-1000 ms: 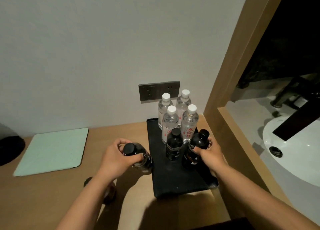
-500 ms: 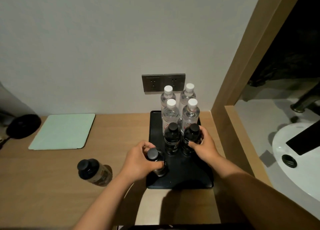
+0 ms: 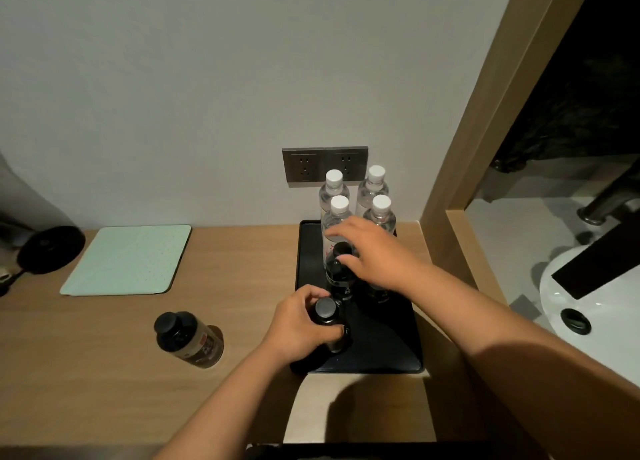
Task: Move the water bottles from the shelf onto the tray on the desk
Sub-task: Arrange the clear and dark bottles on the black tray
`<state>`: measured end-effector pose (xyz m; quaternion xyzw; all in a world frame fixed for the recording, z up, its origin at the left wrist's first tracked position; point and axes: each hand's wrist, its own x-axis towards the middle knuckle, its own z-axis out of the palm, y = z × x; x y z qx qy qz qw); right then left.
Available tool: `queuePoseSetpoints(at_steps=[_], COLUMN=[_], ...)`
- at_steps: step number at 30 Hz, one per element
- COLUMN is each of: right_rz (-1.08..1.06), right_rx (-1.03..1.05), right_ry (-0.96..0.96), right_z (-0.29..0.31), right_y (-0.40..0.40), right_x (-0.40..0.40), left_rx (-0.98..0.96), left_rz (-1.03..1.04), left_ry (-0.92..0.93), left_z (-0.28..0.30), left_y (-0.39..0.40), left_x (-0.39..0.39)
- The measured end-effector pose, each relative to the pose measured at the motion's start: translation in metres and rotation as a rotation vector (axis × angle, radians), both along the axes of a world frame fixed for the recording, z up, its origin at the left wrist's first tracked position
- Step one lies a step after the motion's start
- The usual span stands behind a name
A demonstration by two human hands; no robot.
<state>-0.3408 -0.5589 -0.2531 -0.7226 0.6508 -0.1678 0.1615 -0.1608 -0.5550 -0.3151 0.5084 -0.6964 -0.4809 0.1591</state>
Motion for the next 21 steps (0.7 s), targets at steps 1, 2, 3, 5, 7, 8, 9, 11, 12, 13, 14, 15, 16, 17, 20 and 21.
queuePoseSetpoints(at_steps=[1,2,3,5,7,8,9,11,12,13,14,15,16,17,20,21], right_rz=[0.042,0.068,0.084,0.093,0.062,0.048,0.039,0.029,0.029,0.028,0.025,0.020,0.013,0.006,-0.003,-0.004], right_rx=[0.095,0.159,0.199,0.222,0.198,0.186,0.178,0.167,0.164,0.160,0.156,0.155,0.153,0.154,0.155,0.153], right_ry=[0.112,0.200,0.259,0.308,0.290,0.270,0.254,0.239,0.233,0.226,0.217,0.205,0.194,0.186,0.184,0.186], right_z=[-0.002,-0.005,-0.009,-0.015,-0.018,-0.019,-0.019,-0.020,-0.020,-0.020,-0.019,-0.019,-0.018,-0.018,-0.016,-0.016], right_y=[-0.009,-0.016,-0.020,-0.028,-0.031,-0.031,-0.032,-0.032,-0.032,-0.032,-0.032,-0.032,-0.032,-0.032,-0.033,-0.033], right_x=[0.002,0.004,0.006,0.007,0.007,0.006,0.006,0.007,0.008,0.008,0.008,0.008,0.008,0.008,0.008,0.008], left_rx=[-0.003,-0.001,0.013,0.050,0.086,0.104,0.126,0.182,0.207,0.222,0.236,0.248,0.259,0.268,0.306,0.310], left_rz=[0.001,0.009,0.020,0.038,0.018,0.007,-0.001,-0.005,0.005,0.017,0.035,0.041,0.043,0.032,-0.019,-0.043], left_ry=[-0.002,-0.007,-0.010,-0.021,-0.022,-0.007,0.015,0.068,0.090,0.105,0.122,0.141,0.160,0.170,0.199,0.202], left_z=[-0.001,-0.003,-0.005,-0.007,-0.007,-0.006,-0.007,-0.005,-0.005,-0.005,-0.005,-0.006,-0.006,-0.007,-0.010,-0.011], left_y=[0.000,-0.001,-0.001,-0.003,-0.004,-0.005,-0.006,-0.009,-0.011,-0.012,-0.014,-0.014,-0.015,-0.016,-0.020,-0.021], left_x=[0.001,0.001,0.001,0.002,0.001,0.000,0.000,-0.003,-0.005,-0.007,-0.009,-0.011,-0.013,-0.014,-0.015,-0.015])
